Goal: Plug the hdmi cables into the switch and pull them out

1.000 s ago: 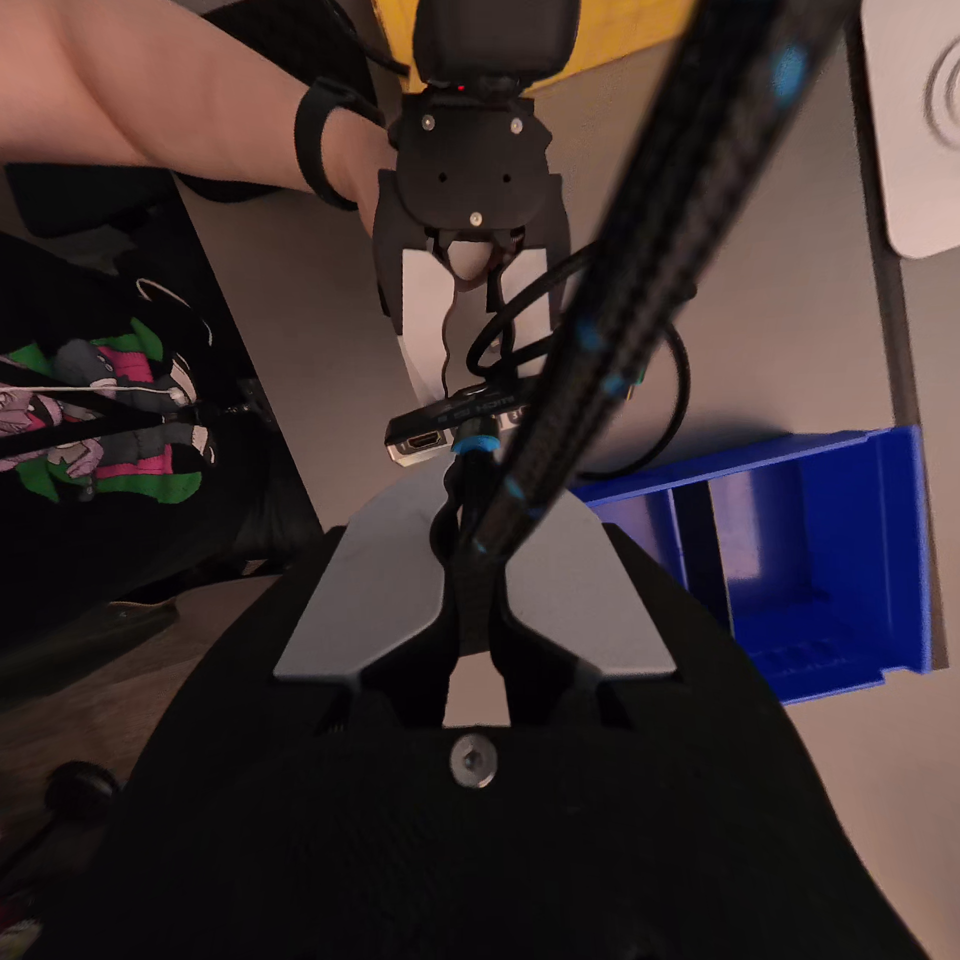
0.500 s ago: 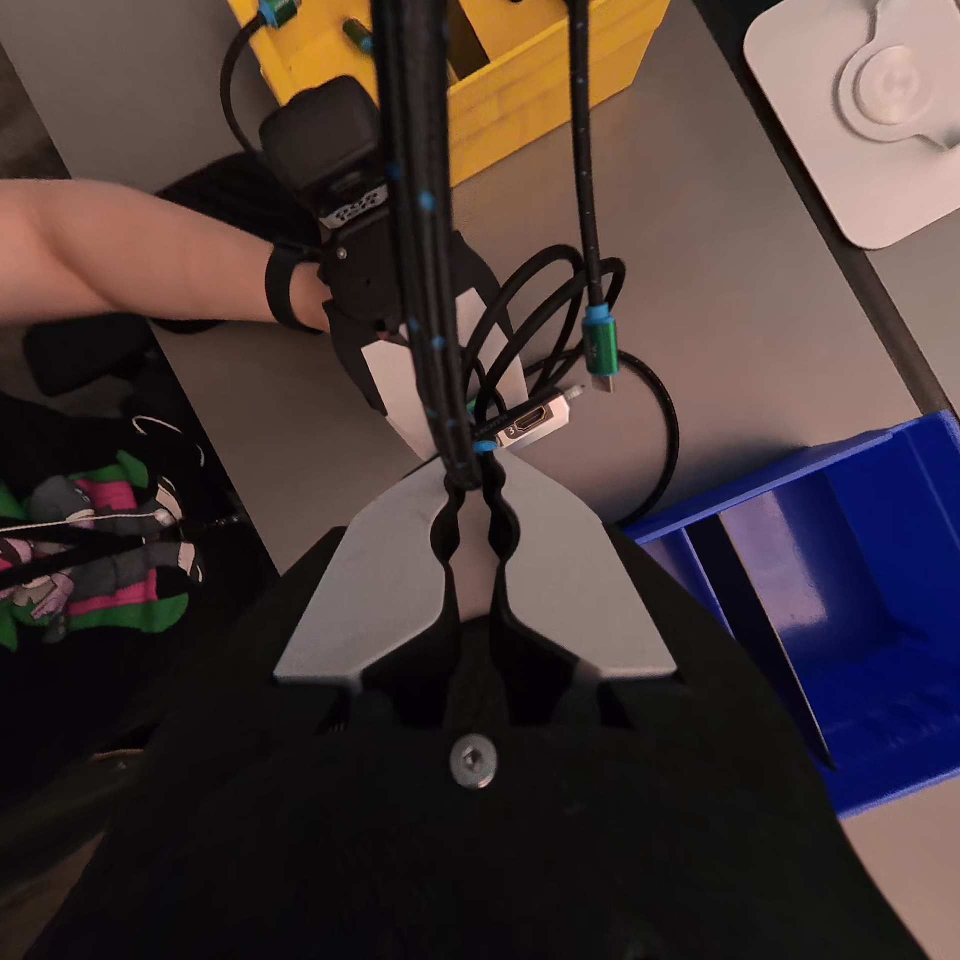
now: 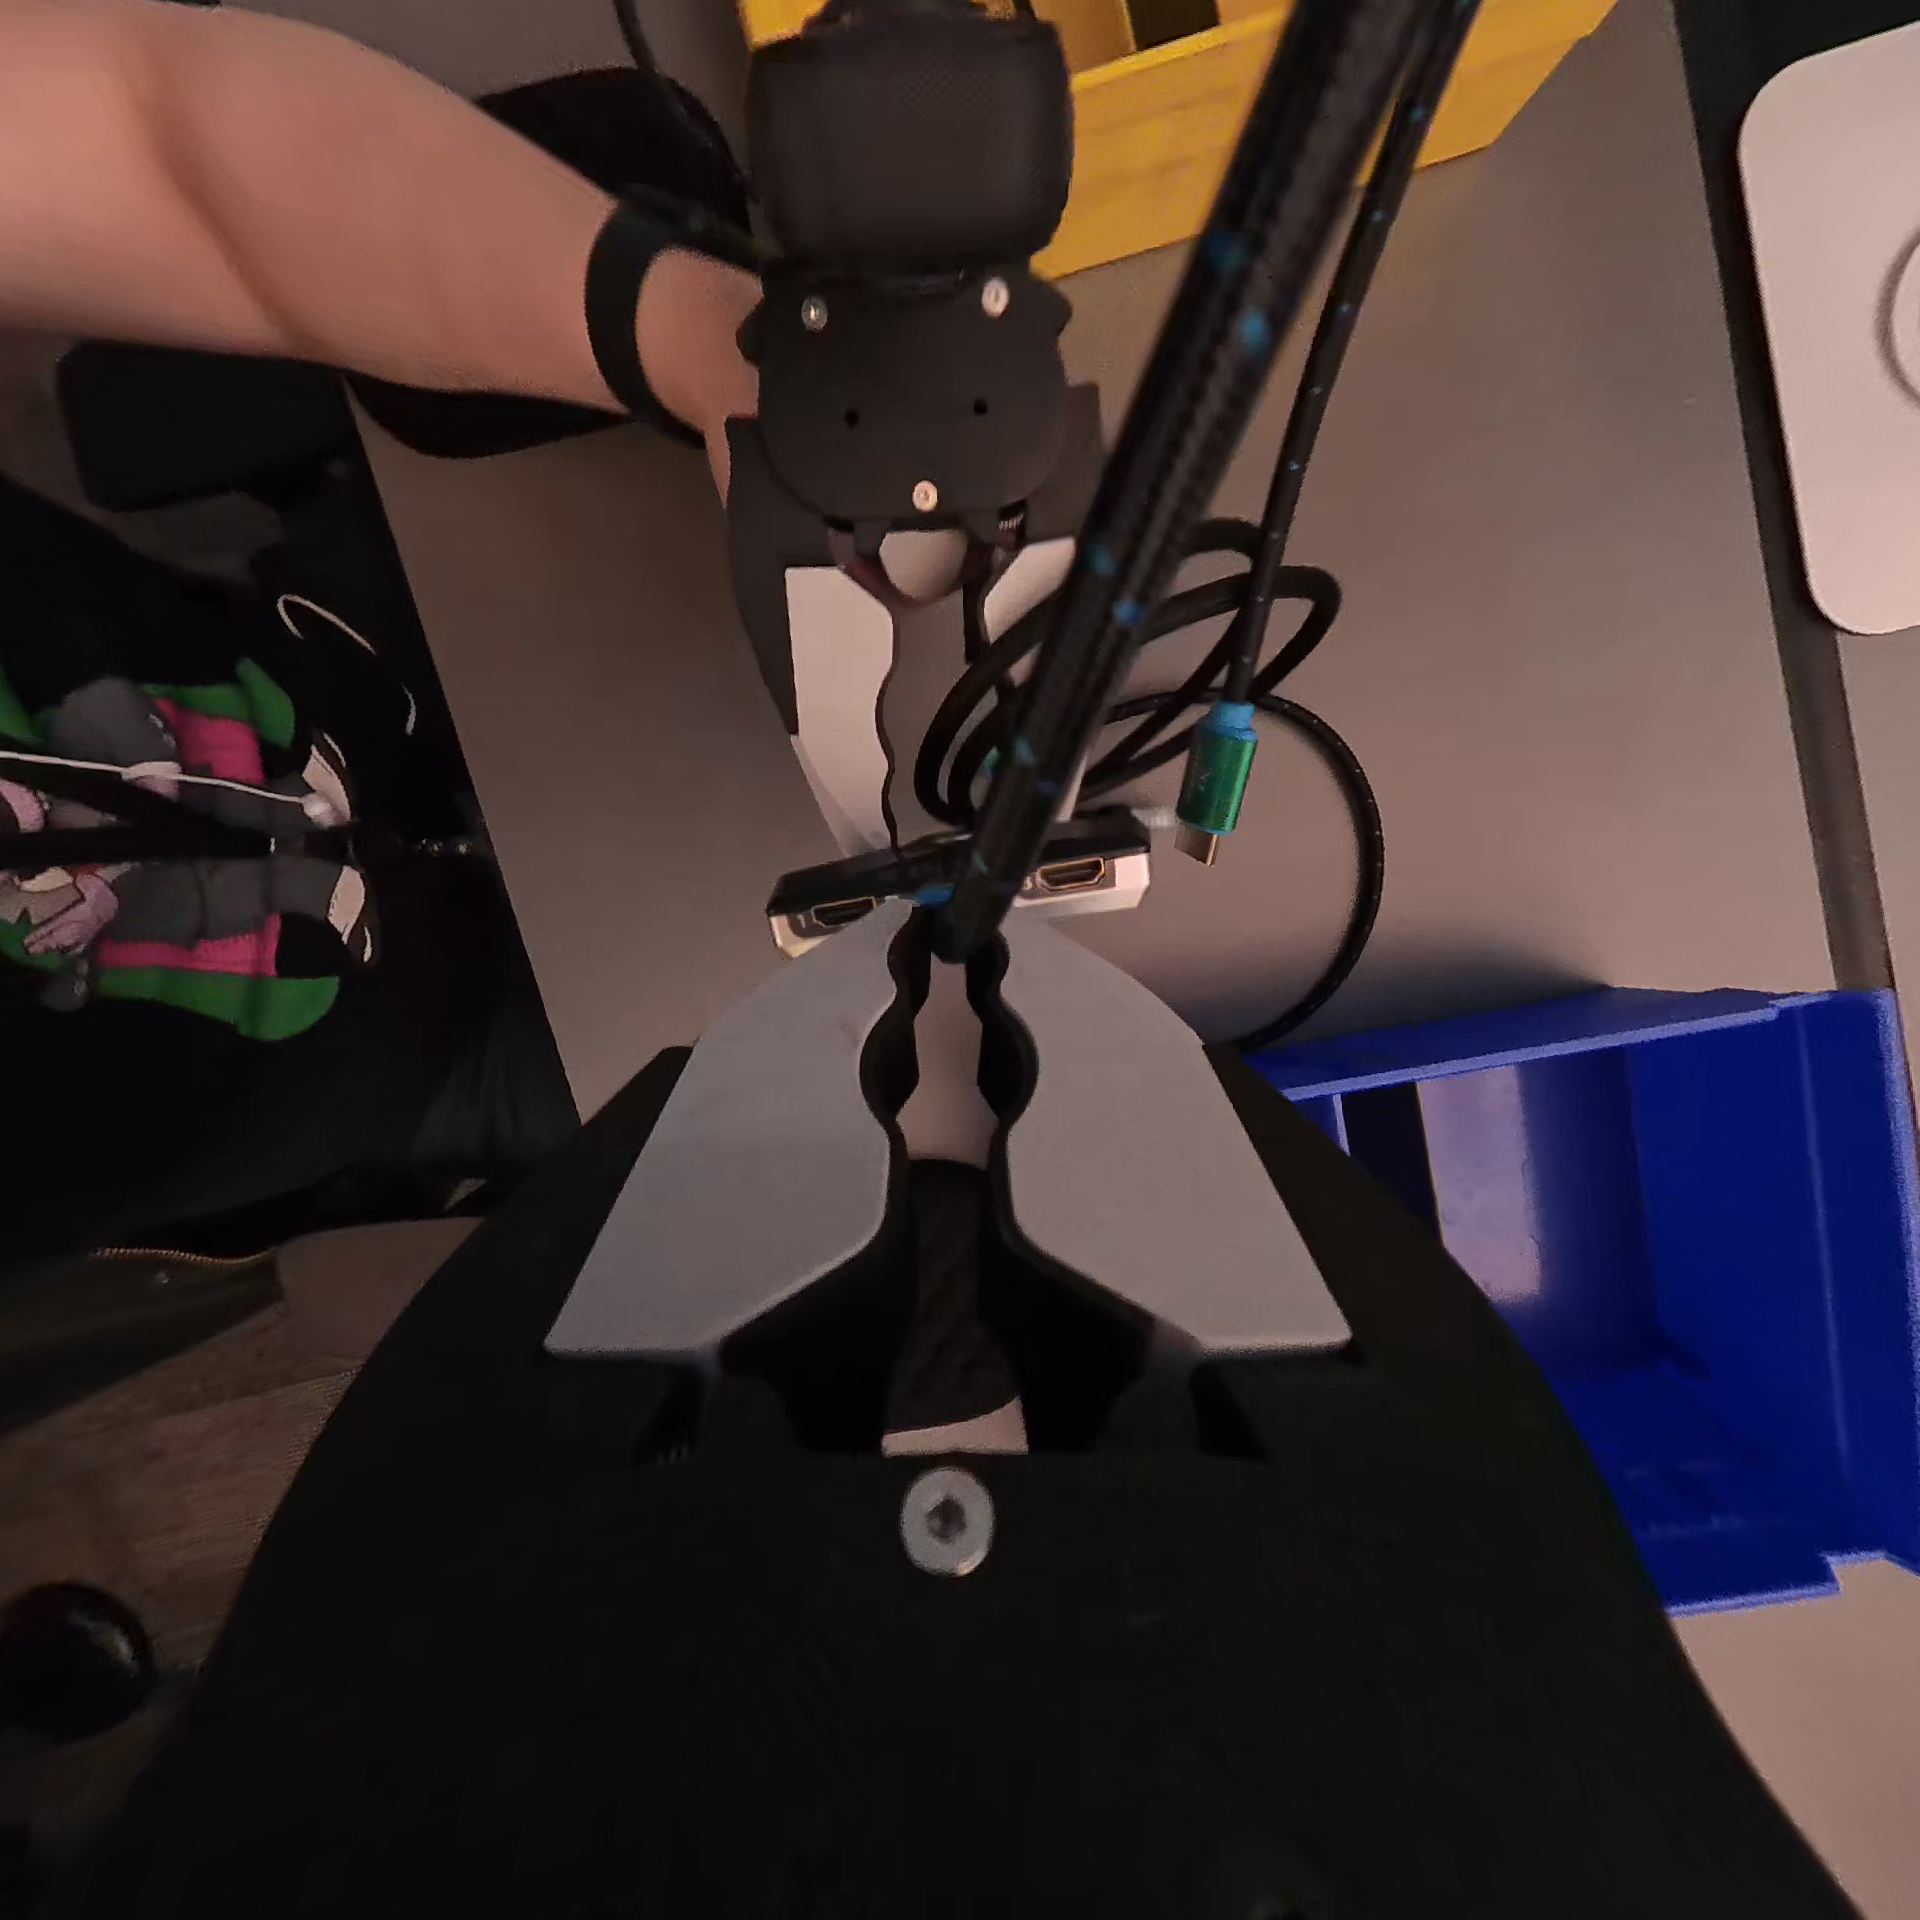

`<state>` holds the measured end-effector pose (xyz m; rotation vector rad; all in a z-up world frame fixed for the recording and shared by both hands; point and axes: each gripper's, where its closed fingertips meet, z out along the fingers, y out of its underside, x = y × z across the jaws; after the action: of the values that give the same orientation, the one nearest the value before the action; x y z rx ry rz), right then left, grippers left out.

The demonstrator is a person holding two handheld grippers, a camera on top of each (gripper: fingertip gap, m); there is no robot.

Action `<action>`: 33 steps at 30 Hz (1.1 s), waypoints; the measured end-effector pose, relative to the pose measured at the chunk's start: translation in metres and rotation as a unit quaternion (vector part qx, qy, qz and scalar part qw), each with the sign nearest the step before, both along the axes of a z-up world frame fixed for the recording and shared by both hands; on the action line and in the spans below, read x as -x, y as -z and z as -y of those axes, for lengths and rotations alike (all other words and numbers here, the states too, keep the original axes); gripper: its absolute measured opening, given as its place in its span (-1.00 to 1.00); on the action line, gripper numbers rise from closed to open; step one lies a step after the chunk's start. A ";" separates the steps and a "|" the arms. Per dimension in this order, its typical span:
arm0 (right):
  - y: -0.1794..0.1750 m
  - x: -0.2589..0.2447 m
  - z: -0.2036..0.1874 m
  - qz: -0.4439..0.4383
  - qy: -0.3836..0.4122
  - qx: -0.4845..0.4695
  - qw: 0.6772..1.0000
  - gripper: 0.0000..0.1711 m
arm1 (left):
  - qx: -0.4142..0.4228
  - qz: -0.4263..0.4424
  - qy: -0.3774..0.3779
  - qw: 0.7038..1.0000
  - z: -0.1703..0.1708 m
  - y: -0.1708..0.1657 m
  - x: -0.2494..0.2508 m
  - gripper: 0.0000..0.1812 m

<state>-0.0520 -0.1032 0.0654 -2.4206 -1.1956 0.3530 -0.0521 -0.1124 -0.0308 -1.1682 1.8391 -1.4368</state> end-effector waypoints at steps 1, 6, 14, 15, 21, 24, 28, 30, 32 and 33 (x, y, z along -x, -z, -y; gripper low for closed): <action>0.001 -0.001 0.002 -0.006 -0.002 -0.002 1.000 -0.90 | -0.015 -0.019 0.004 1.000 0.000 0.002 0.003 -0.58; 0.007 -0.001 0.017 -0.056 -0.031 -0.047 0.997 -0.90 | -0.049 -0.080 0.038 0.995 0.001 0.003 0.021 -0.58; 0.013 0.005 0.027 -0.131 -0.074 -0.146 0.978 -0.86 | -0.078 -0.123 0.051 0.988 0.002 0.005 0.034 -0.58; 0.014 0.005 0.027 -0.137 -0.073 -0.149 0.976 -0.82 | -0.078 -0.126 0.051 0.988 0.002 0.006 0.034 -0.58; 0.031 0.007 0.016 -0.110 -0.066 -0.170 0.977 -0.66 | -0.084 -0.136 0.052 0.986 0.002 0.009 0.033 -0.59; 0.027 0.017 0.014 -0.130 -0.079 -0.183 0.971 -0.69 | -0.090 -0.144 0.054 0.984 0.002 0.012 0.034 -0.59; 0.034 0.012 0.013 -0.106 -0.076 -0.163 0.978 -0.69 | -0.095 -0.149 0.050 0.983 -0.001 0.014 0.035 -0.59; 0.036 0.013 0.014 -0.108 -0.072 -0.153 0.980 -0.73 | -0.104 -0.151 0.046 0.982 -0.002 0.015 0.035 -0.59; 0.039 0.011 0.013 -0.101 -0.063 -0.139 0.983 -0.74 | -0.114 -0.156 0.041 0.980 -0.004 0.017 0.034 -0.59; 0.039 0.011 0.013 -0.099 -0.061 -0.139 0.983 -0.74 | -0.115 -0.156 0.039 0.980 -0.004 0.017 0.034 -0.59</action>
<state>-0.0629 -0.1161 0.0265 -2.0296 -1.2187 0.4230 -0.0860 -0.1079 -0.0482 -1.2698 2.2187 -1.0886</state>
